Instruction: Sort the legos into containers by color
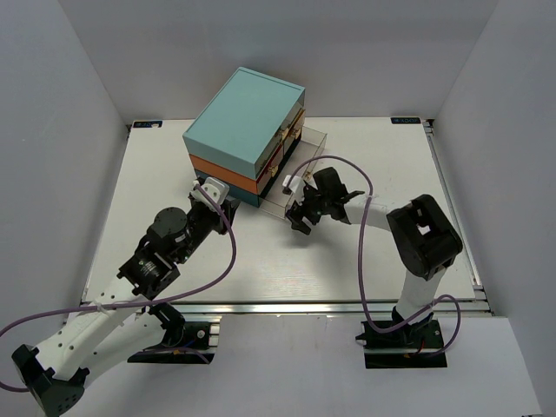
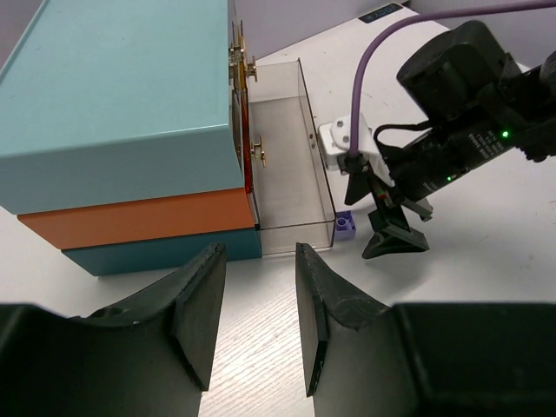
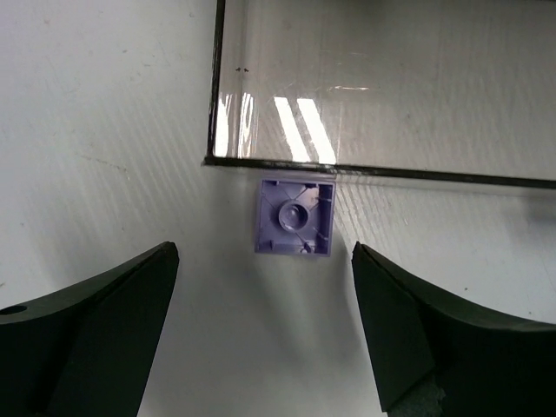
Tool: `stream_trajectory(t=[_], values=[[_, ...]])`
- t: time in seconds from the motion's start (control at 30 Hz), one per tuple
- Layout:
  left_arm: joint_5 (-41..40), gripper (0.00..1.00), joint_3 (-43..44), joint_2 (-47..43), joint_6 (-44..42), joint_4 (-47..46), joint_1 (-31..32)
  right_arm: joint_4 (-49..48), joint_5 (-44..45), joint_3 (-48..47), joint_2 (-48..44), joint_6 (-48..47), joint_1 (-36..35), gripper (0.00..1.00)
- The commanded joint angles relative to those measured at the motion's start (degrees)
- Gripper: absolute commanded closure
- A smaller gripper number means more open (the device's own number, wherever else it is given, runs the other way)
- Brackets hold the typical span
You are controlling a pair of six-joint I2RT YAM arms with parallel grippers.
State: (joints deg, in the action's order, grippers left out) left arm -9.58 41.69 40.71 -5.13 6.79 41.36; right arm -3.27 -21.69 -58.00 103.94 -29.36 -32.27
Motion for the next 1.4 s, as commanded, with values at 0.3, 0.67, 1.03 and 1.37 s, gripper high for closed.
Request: stream_trajectory(t=[0.3,0.67,1.03,1.37], values=[[0.5,0.52,0.0,-1.3,-0.3,-1.2,-0.1,-5.4,5.3,-1.6,2.1,-0.2,-2.5,0.42],[0.5,0.52,-0.1,-1.6,-0.3,-1.2,-0.1,-1.1,2.6,1.0,-2.9,-3.4,-2.2,0.83],[1.0,0.52,-0.1,-1.6,-0.3,-1.3,-0.1,9.0,-3.7,-0.7,-18.6,-3.6,-2.4,0.88],[0.0,0.52,-0.6,-1.3,-0.7,-1.4,-0.1,4.5,3.5,-16.2,-3.6,4.0,-2.6,0.6]])
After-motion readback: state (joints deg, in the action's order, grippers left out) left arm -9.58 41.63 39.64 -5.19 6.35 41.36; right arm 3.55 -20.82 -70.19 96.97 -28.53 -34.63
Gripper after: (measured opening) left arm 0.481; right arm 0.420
